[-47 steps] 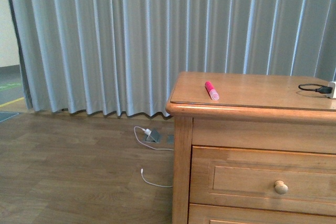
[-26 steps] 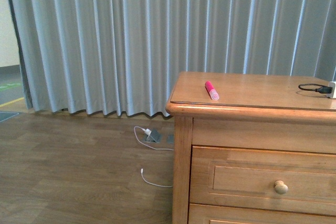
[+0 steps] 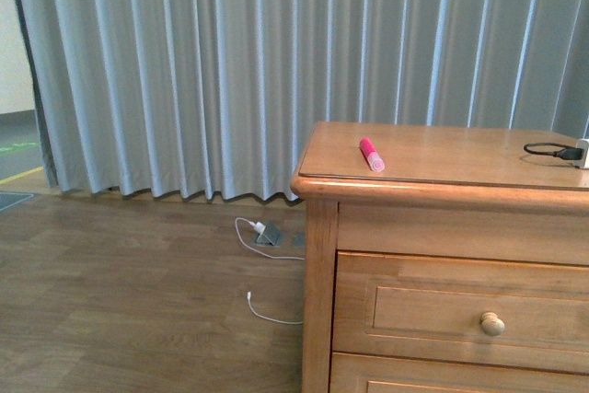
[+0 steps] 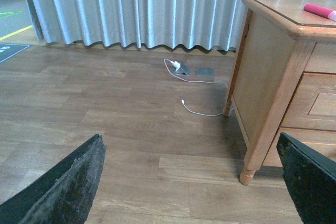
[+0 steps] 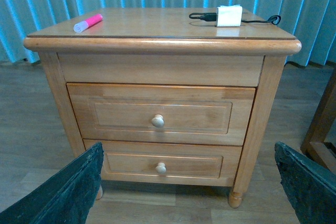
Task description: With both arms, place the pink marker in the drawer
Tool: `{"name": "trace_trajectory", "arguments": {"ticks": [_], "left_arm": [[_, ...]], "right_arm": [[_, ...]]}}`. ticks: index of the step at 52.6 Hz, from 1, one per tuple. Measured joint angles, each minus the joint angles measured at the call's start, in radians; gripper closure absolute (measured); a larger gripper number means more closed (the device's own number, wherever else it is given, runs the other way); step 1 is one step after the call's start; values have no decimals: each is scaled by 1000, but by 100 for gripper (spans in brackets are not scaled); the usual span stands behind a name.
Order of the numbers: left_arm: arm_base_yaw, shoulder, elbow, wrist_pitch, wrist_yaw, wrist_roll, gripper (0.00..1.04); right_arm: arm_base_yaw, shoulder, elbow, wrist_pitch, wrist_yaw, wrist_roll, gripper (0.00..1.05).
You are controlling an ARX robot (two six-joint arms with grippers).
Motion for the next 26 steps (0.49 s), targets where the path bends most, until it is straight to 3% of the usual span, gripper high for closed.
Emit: {"name": "trace_trajectory", "arguments": {"ticks": [10, 14, 17, 26], "left_arm": [[0, 0, 0, 0, 0, 0, 6], [0, 0, 0, 0, 0, 0, 6], [0, 0, 0, 0, 0, 0, 6], [0, 0, 0, 0, 0, 0, 6]], "right_arm": [[2, 4, 1, -6, 7, 5, 8], [40, 113, 86, -217, 99, 75, 8], [62, 203, 119, -293, 114, 113, 8], [109, 410, 154, -120, 98, 140, 8]]}}
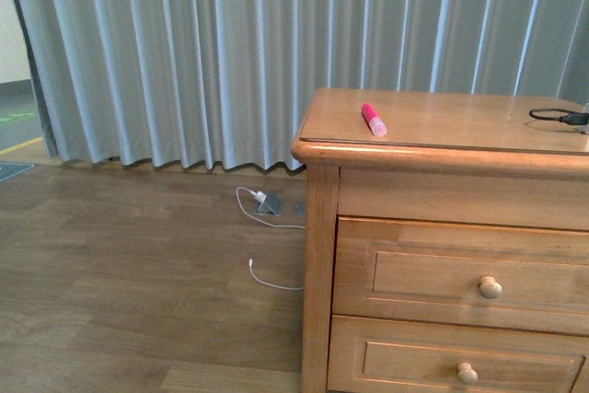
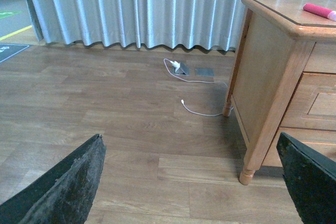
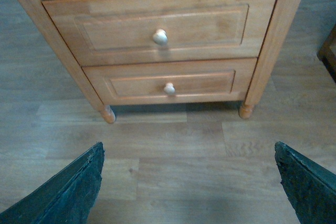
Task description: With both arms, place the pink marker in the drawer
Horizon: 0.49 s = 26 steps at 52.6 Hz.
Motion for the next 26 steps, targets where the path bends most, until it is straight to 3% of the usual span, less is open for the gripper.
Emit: {"name": "trace_trajectory", "arguments": {"ticks": [12, 26], "left_arm": [[0, 0, 0, 0, 0, 0, 6], [0, 0, 0, 0, 0, 0, 6]], "right_arm": [[99, 558, 132, 375, 11, -7, 8], [136, 1103, 405, 575, 46, -7, 8]]}}
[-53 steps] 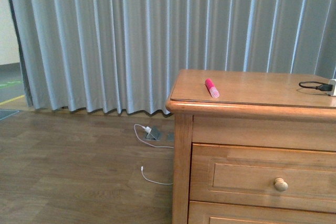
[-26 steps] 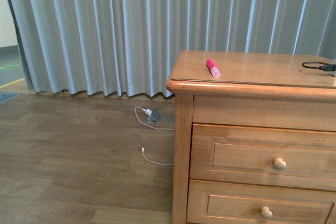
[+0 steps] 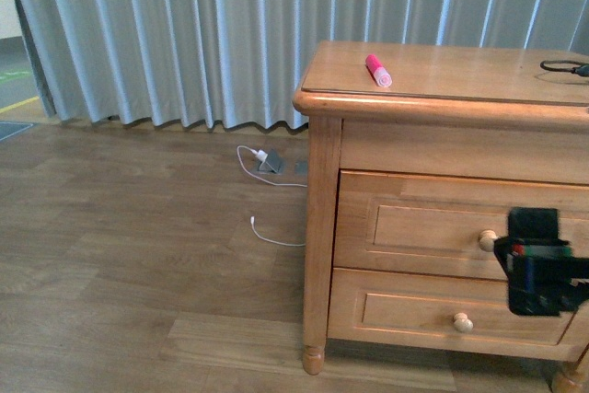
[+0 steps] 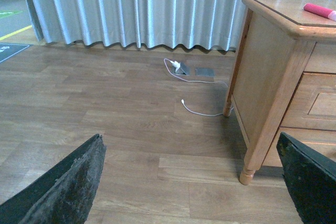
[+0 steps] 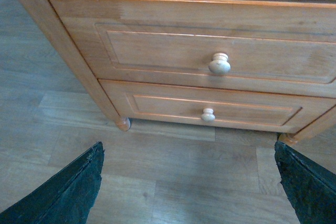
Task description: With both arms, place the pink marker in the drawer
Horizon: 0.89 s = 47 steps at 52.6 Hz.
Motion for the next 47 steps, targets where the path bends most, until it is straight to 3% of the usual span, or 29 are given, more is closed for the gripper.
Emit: {"name": "trace_trajectory", "arguments": {"ticks": [20, 47], "left_arm": [[0, 0, 0, 0, 0, 0, 6], [0, 0, 0, 0, 0, 0, 6]], "right_arm": [[-29, 430, 294, 124, 53, -10, 8], [-73, 614, 446, 171, 61, -29, 8]]}}
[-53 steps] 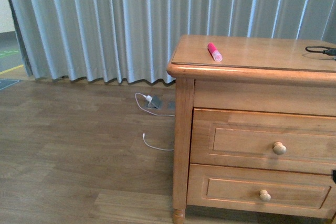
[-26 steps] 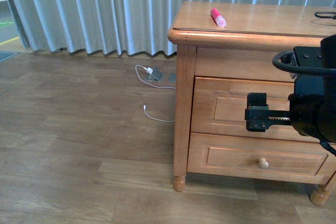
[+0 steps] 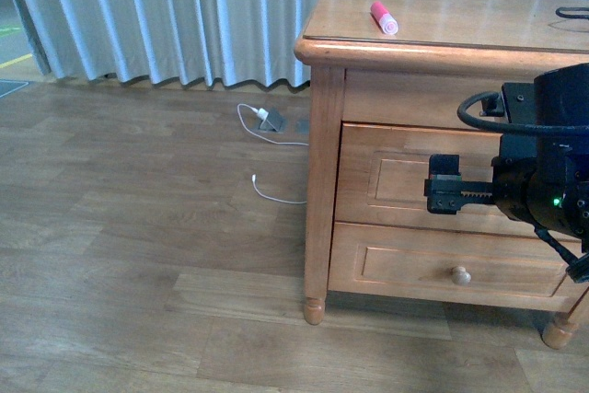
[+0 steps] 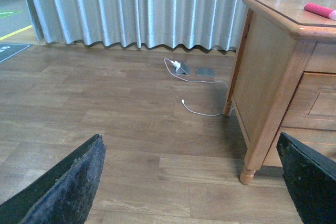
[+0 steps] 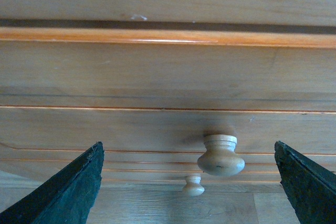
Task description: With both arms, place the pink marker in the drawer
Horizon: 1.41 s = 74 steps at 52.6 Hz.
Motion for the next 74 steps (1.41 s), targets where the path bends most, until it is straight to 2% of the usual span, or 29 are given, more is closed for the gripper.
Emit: {"name": "trace_trajectory", "arguments": {"ticks": [65, 69, 74], "left_arm": [[0, 0, 0, 0, 0, 0, 6], [0, 0, 0, 0, 0, 0, 6], [0, 0, 0, 0, 0, 0, 6]], "right_arm": [[-19, 68, 60, -20, 8, -32, 8], [-19, 68, 60, -20, 12, -36, 16], [-19, 68, 60, -21, 16, -47, 32]]}}
